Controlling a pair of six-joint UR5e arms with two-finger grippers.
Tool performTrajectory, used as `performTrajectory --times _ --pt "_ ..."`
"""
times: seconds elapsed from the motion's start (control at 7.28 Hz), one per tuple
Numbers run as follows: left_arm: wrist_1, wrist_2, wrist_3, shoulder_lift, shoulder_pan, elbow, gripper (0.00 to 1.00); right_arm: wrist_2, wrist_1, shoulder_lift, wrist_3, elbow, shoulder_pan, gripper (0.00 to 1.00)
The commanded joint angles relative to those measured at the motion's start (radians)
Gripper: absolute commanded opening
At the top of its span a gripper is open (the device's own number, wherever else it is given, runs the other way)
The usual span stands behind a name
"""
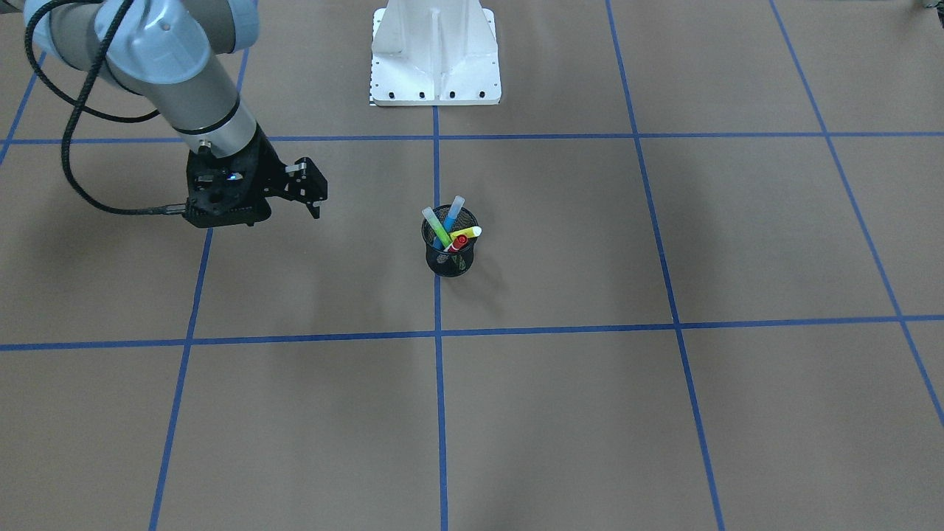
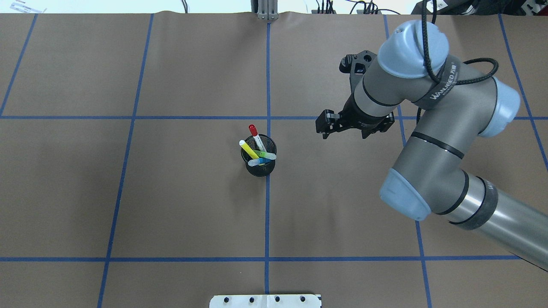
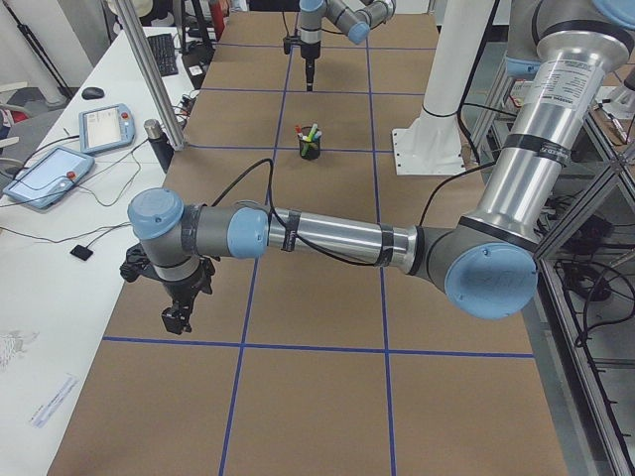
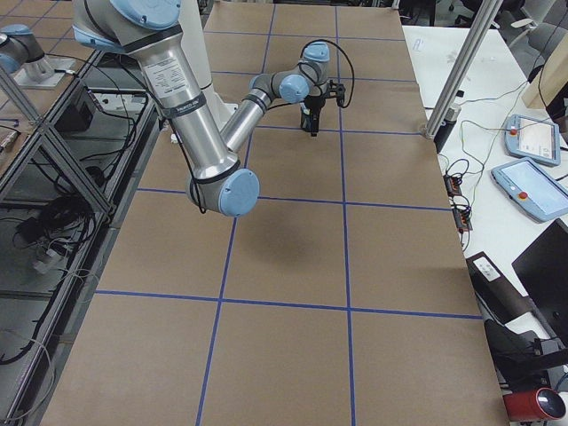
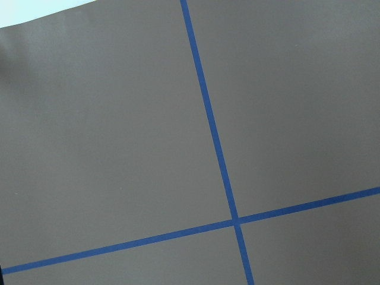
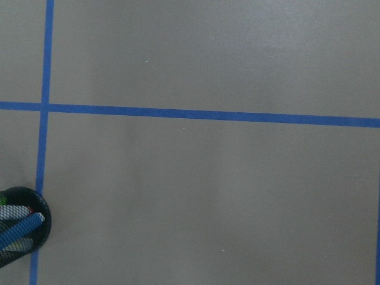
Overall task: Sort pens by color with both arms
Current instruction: 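Move the right gripper over the black mesh pen cup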
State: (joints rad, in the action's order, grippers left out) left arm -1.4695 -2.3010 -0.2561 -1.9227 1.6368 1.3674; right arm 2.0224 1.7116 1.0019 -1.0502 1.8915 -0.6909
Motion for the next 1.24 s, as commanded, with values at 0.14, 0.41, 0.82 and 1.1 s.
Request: performTrajectory --times 0.14,0.41,0.82,1.1 --pt "-0.005 0.0 0.0 0.002 0.0 0.002 1.0 -0.094 0.057 -0.123 -0.107 -0.037 0.105 0.99" --pt "-0.005 0.0 0.0 0.002 0.0 0.002 1.0 -0.163 0.104 -0.196 -0.149 -0.08 0.177 0.99" --pt "-0.005 0.0 0.0 0.002 0.0 0.004 1.0 -0.209 0.106 -0.308 -0.204 -0.202 0.221 0.99" --pt "-0.005 0.0 -0.002 0.002 0.0 0.002 1.0 -0.22 0.102 -0.399 -0.208 -0.32 0.238 0.99"
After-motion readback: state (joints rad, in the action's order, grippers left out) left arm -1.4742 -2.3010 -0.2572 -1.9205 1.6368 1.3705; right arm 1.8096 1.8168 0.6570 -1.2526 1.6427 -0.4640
